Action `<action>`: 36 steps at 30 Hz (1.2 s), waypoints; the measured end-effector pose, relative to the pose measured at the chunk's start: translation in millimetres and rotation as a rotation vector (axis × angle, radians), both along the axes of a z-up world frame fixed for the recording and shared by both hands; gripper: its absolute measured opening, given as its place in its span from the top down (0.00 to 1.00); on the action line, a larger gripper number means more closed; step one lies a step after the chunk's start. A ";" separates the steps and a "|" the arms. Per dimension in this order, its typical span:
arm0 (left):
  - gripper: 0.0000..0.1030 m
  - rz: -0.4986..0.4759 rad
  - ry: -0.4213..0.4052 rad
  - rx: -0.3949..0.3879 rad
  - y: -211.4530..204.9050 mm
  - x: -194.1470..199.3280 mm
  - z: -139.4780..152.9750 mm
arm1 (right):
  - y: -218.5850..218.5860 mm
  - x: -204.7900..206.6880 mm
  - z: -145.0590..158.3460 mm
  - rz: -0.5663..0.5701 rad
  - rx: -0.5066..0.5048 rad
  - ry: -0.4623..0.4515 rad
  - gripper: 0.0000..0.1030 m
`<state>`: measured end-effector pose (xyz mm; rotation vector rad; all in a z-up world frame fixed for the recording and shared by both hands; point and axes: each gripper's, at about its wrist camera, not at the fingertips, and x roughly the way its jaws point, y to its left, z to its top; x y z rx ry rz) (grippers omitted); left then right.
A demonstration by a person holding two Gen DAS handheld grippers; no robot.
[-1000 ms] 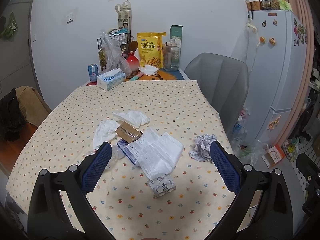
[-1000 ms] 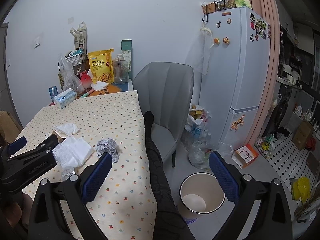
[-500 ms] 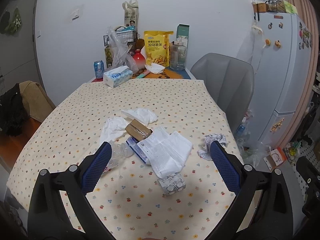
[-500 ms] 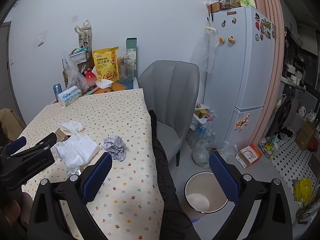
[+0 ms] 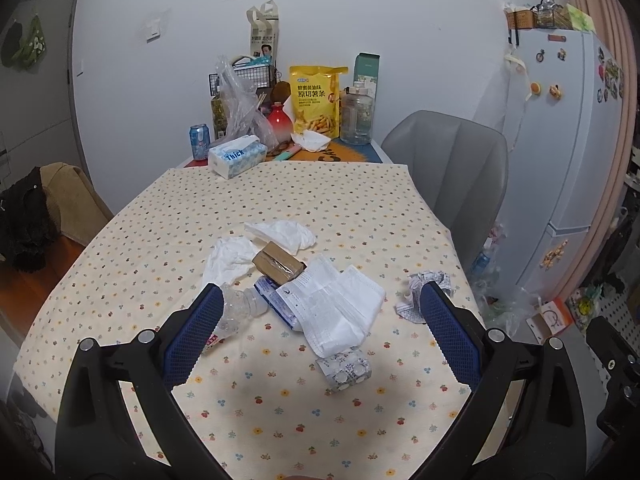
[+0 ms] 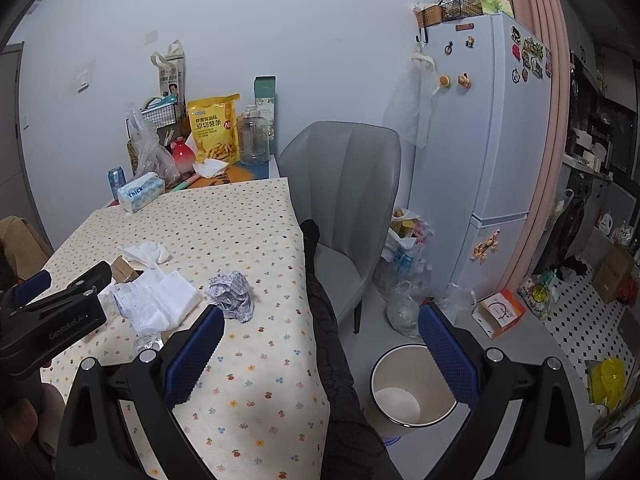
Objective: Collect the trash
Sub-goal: 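Move both tools toward the trash items on the table, then grasp the clear plastic bottle with the left tool while the right tool grasps the silver blister pack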
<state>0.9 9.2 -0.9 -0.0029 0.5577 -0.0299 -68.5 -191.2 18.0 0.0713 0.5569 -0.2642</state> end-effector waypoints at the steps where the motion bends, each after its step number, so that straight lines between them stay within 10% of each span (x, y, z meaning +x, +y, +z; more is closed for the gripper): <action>1: 0.05 0.000 0.000 -0.003 0.6 -0.1 0.0 | 0.1 0.2 -0.2 0.000 -0.001 0.000 0.08; 36: 0.05 0.224 0.091 -0.039 118.4 24.6 -40.4 | 101.9 59.6 -37.1 0.237 0.011 0.098 0.08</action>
